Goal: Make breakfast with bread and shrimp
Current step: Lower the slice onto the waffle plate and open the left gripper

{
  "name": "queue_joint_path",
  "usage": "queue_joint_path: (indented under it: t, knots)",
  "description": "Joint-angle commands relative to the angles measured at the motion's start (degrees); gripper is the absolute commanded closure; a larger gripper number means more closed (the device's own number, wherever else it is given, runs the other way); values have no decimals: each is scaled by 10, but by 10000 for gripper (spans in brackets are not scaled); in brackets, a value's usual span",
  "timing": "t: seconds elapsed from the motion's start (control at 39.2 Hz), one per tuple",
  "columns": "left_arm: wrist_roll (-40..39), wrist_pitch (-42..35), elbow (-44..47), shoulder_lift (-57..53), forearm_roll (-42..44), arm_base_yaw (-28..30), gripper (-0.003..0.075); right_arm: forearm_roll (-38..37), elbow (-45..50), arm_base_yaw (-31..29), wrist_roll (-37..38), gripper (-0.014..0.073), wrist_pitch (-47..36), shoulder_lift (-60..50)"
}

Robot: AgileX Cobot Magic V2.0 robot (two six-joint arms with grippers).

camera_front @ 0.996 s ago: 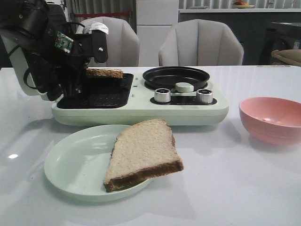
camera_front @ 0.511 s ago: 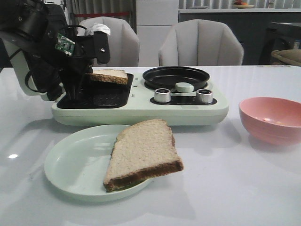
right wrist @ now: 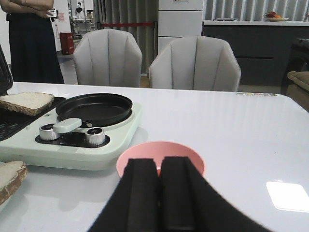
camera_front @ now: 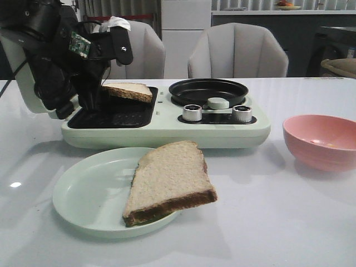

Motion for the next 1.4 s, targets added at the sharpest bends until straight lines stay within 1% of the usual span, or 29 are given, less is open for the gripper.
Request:
queue_joint_path:
  t: [0.0,0.08,0.18,0.26,0.66,0.87,1.12,1.38]
  knots:
    - [-8,13,-9,-39,-62,-11,157,1,-9,-3,-3,462,-47,-12]
    - [1,33,-9,-42,-107,-16,157,1,-9,-3,-3,462,-47,-12]
    - [39,61,-9,-46,-167,-20,157,1,-9,-3,-3,462,-47,-12]
    - [41,71,-9,-49,-200,-23,157,1,-9,-3,-3,462,-47,-12]
    - [41,74,-11,-103,-349,-27,157,1,-9,-3,-3,462,-47,-12]
    - [41,80,-11,-132,-464,-30,157,1,-9,-3,-3,462,-47,-12]
    - [40,104,-11,-188,-519,-37,157,1,-9,-3,-3,462,-47,-12]
    - [36,106,-5,-277,-532,-63,157,1,-9,-3,-3,462,-47,-12]
